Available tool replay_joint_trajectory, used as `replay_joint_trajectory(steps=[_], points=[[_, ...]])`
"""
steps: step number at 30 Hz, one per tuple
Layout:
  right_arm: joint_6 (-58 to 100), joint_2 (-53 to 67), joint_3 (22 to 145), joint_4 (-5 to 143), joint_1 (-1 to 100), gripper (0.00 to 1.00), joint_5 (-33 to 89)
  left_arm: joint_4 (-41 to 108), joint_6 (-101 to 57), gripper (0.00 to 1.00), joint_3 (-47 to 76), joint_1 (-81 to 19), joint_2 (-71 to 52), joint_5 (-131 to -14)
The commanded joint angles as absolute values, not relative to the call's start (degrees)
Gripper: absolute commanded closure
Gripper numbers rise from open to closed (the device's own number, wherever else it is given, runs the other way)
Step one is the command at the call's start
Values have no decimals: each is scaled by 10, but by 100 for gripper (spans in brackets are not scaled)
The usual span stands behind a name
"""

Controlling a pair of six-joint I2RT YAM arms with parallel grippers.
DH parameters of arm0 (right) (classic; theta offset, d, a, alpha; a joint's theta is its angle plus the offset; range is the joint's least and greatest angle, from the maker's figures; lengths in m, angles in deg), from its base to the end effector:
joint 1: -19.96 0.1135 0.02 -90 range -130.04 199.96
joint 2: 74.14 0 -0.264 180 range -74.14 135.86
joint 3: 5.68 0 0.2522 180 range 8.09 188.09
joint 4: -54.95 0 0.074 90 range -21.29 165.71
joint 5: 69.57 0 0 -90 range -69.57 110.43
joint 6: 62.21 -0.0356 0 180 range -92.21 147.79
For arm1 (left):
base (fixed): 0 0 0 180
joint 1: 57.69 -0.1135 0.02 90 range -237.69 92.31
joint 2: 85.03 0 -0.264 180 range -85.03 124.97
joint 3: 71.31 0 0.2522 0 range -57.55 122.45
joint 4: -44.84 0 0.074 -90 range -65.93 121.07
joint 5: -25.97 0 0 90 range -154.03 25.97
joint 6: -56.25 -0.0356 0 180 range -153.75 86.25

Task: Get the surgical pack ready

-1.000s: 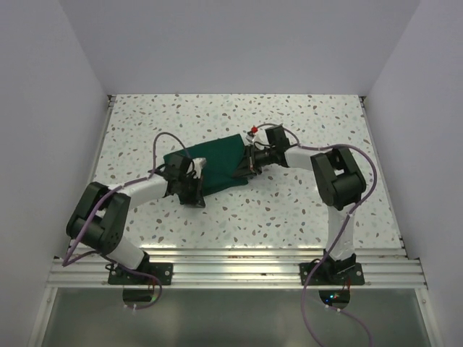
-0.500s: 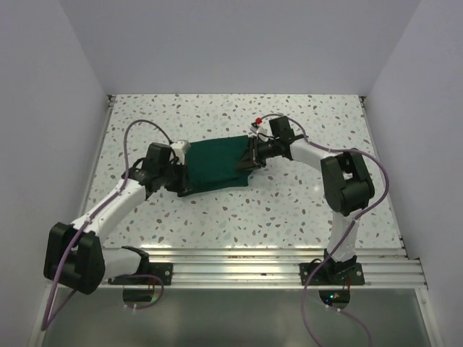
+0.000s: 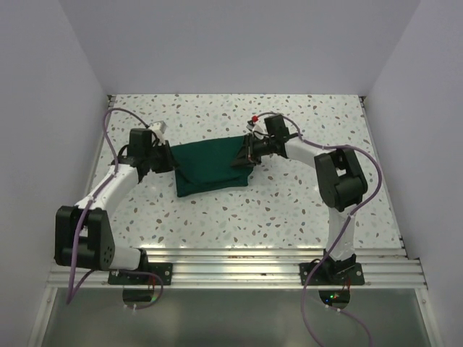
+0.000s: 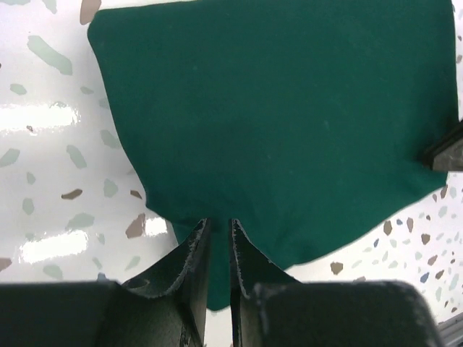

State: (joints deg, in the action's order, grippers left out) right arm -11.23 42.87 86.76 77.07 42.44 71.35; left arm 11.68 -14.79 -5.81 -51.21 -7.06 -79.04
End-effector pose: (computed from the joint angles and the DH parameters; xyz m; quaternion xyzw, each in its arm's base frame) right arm 0.3918 0.1920 0.1737 -0.0363 0.8533 0.5137 0.0821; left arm 0.2841 -0.0416 0.2398 -0.0508 0.9180 -0.2004 0.3385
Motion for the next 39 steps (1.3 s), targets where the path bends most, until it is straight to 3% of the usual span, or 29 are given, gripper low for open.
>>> replay_joint_trajectory(steps=[1, 9, 14, 24, 32, 35, 36, 39], points=[[-103, 429, 861, 765, 425, 82, 709, 211, -120, 82, -56, -529, -34, -837], [-119, 434, 782, 723, 414, 83, 709, 217, -119, 87, -73, -563, 69, -856], [-134, 428, 756, 700, 396, 83, 717, 184, -127, 89, -96, -576, 56, -838], [-113, 385, 871, 800, 382, 82, 718, 144, -146, 87, -66, -576, -38, -845], [-121, 421, 919, 809, 342, 82, 700, 144, -128, 82, -9, -576, -8, -847], [-73, 403, 919, 885, 336, 82, 646, 135, -130, 77, 2, -576, -18, -843], [-57, 396, 922, 912, 337, 81, 607, 132, -132, 76, 2, -576, -34, -839], [-16, 370, 919, 1005, 336, 61, 507, 118, -140, 66, -5, -576, -62, -832]])
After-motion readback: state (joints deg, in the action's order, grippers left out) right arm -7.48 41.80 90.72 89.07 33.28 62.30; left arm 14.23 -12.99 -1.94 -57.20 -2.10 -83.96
